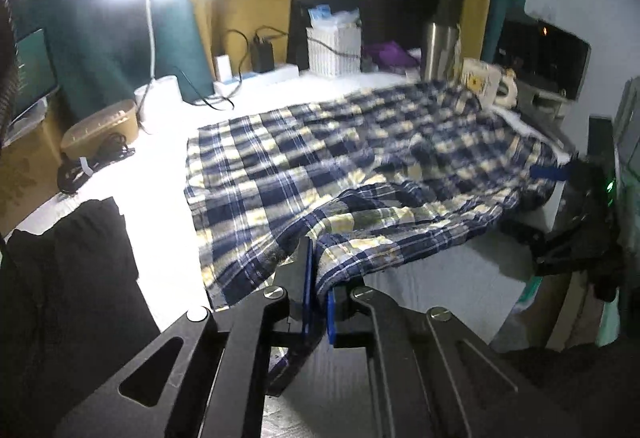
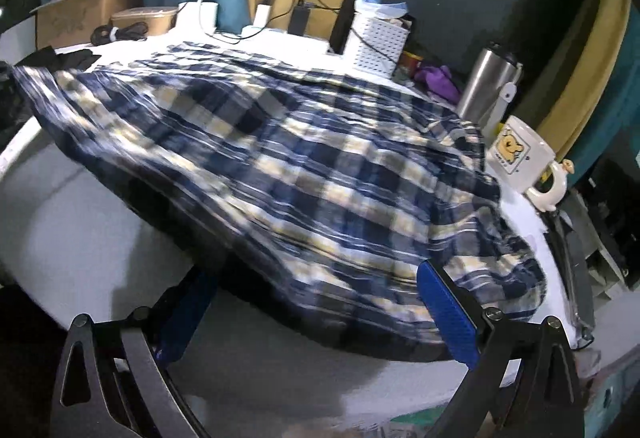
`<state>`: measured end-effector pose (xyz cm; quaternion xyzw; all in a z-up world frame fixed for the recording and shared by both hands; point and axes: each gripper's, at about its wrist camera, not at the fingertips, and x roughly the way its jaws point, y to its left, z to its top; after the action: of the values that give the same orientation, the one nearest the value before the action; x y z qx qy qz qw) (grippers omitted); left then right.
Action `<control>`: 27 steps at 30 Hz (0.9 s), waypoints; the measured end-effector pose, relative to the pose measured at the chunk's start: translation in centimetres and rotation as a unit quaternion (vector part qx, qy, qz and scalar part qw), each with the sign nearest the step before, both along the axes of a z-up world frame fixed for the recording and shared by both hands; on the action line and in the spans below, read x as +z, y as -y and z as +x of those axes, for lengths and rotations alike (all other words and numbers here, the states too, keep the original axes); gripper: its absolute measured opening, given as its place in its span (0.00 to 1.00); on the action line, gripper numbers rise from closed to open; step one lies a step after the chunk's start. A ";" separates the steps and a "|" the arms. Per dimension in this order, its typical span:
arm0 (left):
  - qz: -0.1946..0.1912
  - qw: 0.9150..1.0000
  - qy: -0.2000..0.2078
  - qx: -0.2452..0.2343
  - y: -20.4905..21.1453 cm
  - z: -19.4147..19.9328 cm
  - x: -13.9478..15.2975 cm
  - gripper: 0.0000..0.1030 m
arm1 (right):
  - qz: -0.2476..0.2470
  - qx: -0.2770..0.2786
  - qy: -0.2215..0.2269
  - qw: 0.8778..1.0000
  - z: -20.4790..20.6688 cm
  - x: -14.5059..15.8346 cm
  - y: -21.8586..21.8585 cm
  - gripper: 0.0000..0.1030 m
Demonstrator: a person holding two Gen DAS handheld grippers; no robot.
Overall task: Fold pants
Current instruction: 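Close the left gripper on the pants edge while the right gripper grasps beside it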
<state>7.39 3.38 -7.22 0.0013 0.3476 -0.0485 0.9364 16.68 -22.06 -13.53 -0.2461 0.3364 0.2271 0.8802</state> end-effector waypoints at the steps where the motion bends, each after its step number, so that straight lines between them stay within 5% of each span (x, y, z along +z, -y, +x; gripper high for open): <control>1: -0.004 1.000 0.005 0.006 -0.2 0.0 0.5 0.04 | 0.002 -0.004 0.002 1.000 0.4 0.0 0.5 0.97; 9: 0.017 1.000 0.009 0.019 0.1 0.0 1.5 0.04 | 0.005 -0.047 0.011 0.999 4.0 0.1 5.1 0.97; 14: 0.033 0.999 -0.001 0.020 0.3 0.3 0.9 0.04 | 0.015 -0.050 0.004 0.999 5.0 0.2 6.8 0.61; 16: 0.035 0.999 -0.004 0.020 0.3 0.3 0.6 0.04 | 0.022 -0.054 -0.001 0.998 5.2 0.2 7.3 0.56; 20: 0.037 0.999 -0.005 0.015 0.6 -0.1 0.4 0.04 | 0.031 -0.080 -0.006 0.996 5.1 0.3 8.2 0.24; 27: 0.037 0.999 0.031 -0.003 1.4 -1.5 2.5 0.04 | 0.063 -0.107 0.014 0.992 3.7 2.8 9.4 0.18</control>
<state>5.88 2.00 -4.72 0.0382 0.3200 -0.0385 0.9459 20.38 -31.42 -10.71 -0.1560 0.3339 0.1485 0.9177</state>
